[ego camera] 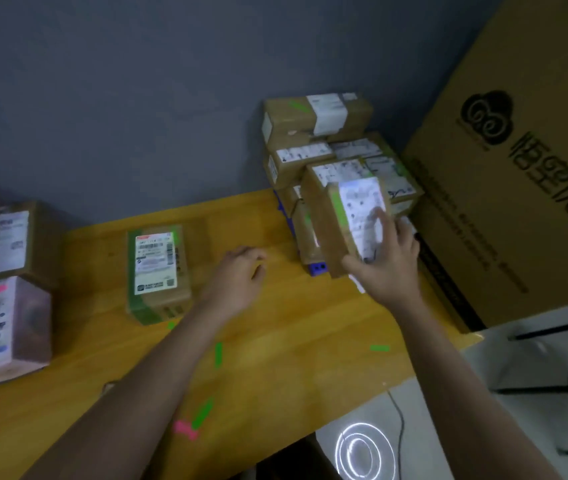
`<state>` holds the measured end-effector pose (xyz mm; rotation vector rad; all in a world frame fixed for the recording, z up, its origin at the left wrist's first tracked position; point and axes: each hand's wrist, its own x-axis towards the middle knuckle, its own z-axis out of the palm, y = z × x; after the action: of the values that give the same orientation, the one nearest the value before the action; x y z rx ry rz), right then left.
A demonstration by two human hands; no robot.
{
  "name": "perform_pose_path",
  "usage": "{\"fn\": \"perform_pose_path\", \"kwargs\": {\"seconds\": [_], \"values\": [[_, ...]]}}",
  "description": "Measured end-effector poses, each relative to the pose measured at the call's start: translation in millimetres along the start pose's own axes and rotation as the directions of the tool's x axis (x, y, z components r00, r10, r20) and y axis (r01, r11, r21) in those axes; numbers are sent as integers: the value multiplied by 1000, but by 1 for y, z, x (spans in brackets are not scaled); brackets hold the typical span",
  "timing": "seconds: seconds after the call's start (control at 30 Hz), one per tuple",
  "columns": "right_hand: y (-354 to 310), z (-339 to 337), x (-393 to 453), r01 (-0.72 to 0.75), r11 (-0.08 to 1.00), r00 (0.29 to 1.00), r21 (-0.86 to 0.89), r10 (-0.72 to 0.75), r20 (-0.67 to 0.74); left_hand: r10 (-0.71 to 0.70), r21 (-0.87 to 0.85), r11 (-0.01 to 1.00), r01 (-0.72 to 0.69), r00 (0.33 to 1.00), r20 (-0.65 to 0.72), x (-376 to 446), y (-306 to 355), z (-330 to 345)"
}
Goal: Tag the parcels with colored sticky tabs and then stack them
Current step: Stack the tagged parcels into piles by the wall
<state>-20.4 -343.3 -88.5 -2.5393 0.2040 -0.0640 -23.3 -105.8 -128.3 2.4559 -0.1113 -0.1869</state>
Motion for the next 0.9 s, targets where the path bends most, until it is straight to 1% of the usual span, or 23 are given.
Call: {"fn": "perform_pose_path", "kwargs": {"seconds": [0.07,0.13,0.2,0.27,0.33,0.37,0.43,0.5,0.57,0.63,0.7,0.8,0.9], "values": [[0,-33,48,-11,1000,995,-9,10,-99,37,6,999,-36,997,-67,40,27,0],[5,-57,99,-31,999,990,-12,29,-138,48,15,999,-46,993,-104,82,52,0],[15,-72,150,-75,997,992,-30,72,-104,43,32,999,-40,993,-111,124,73,3],[24,-81,197,-111,991,994,-77,110,-22,18,77,997,-11,996,-90,162,88,8],[30,-81,233,-129,981,990,-146,137,43,-43,134,990,51,997,-59,193,100,16],[32,-79,246,-145,976,985,-161,158,67,-90,161,982,101,993,-74,205,105,20],[35,-73,263,-177,975,977,-133,190,94,-139,232,955,185,970,-199,226,114,22],[40,-65,269,-160,980,982,-118,170,81,-100,297,933,204,939,-329,247,117,17],[46,-60,273,-125,983,990,-136,133,55,-42,358,914,192,921,-387,269,118,8],[49,-56,274,-92,986,995,-142,96,25,26,417,896,153,919,-394,290,117,-2],[50,-52,277,-57,990,998,-131,57,-4,84,487,866,111,928,-362,307,116,-7],[48,-46,282,-35,991,999,-129,32,-22,77,566,816,118,948,-309,322,114,-5],[46,-44,287,-42,989,999,-145,38,-31,52,648,742,169,950,-307,329,112,-3]]}}
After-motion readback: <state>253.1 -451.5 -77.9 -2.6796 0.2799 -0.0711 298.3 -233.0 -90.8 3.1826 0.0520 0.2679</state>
